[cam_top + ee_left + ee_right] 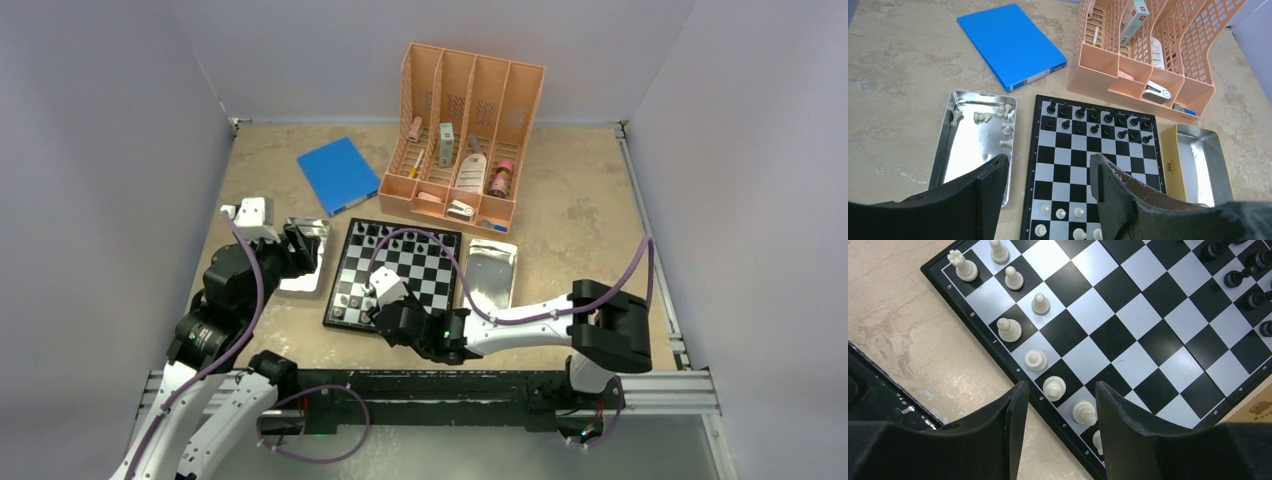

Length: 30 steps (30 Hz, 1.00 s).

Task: Set up the chess pieces on the board
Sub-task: Place the chess piece on the chessboard.

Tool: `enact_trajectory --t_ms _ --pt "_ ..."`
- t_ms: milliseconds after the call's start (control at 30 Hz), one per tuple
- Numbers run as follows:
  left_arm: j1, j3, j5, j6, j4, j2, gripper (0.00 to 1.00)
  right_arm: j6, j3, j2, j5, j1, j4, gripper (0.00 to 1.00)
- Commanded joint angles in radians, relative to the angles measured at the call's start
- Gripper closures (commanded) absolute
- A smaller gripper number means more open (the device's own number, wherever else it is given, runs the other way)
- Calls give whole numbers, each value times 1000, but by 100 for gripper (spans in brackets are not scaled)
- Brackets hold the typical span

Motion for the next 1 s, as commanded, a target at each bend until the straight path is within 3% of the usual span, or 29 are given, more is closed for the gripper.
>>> enact_trajectory --t_ms 0,967 --pt "1 2 7 -1 29 -4 39 -16 23 15 47 6 -5 45" --pt "1 2 8 -1 32 -2 39 -52 65 68 120 6 -13 45"
